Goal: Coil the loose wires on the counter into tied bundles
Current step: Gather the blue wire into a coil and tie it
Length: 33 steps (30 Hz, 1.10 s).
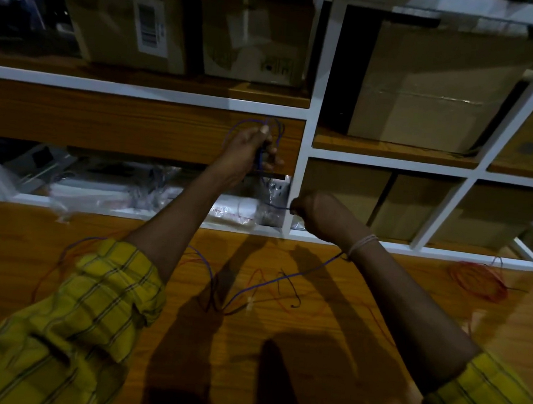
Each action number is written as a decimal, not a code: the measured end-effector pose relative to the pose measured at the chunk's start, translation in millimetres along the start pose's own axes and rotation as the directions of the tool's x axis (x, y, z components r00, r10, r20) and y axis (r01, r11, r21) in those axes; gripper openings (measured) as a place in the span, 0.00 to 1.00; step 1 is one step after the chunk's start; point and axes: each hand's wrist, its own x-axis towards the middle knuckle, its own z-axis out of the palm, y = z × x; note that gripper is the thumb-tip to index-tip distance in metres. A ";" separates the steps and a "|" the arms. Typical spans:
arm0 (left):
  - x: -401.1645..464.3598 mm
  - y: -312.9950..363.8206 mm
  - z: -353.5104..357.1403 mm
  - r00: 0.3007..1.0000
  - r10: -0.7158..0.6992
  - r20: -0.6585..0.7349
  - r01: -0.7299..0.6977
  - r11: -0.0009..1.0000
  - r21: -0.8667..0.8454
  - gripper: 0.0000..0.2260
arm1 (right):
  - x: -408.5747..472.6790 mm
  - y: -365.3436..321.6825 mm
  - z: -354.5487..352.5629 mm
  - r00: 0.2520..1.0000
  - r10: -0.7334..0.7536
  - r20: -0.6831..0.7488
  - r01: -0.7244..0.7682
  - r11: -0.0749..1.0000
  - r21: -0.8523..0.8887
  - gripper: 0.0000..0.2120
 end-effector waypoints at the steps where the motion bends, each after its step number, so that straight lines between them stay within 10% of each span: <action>1: -1.5 -0.2 1.3 0.999 -0.001 0.045 0.000 0.999 0.036 0.10 | -1.2 -0.2 -3.1 0.998 -0.034 -0.048 0.037 0.997 0.066 0.10; 10: -18.9 -5.1 14.2 0.944 -0.059 0.324 -0.162 0.775 0.611 0.14 | -9.3 1.8 -39.8 0.919 0.166 -0.358 -0.002 0.909 0.416 0.13; 21: -28.7 29.1 1.2 0.896 -0.230 0.379 -0.108 0.717 0.689 0.13 | -22.6 36.4 -45.1 0.931 0.317 -0.183 -0.050 0.606 0.794 0.11; 28: -23.1 29.4 -49.9 0.900 -0.200 0.388 0.188 0.980 0.069 0.12 | -17.4 44.7 -34.7 0.907 0.382 -0.174 -0.019 0.451 0.892 0.14; 33: -5.9 41.3 -84.0 0.950 0.140 0.280 0.117 0.671 -0.732 0.14 | -24.3 54.1 -1.1 0.869 0.479 -0.120 -0.050 0.327 0.944 0.09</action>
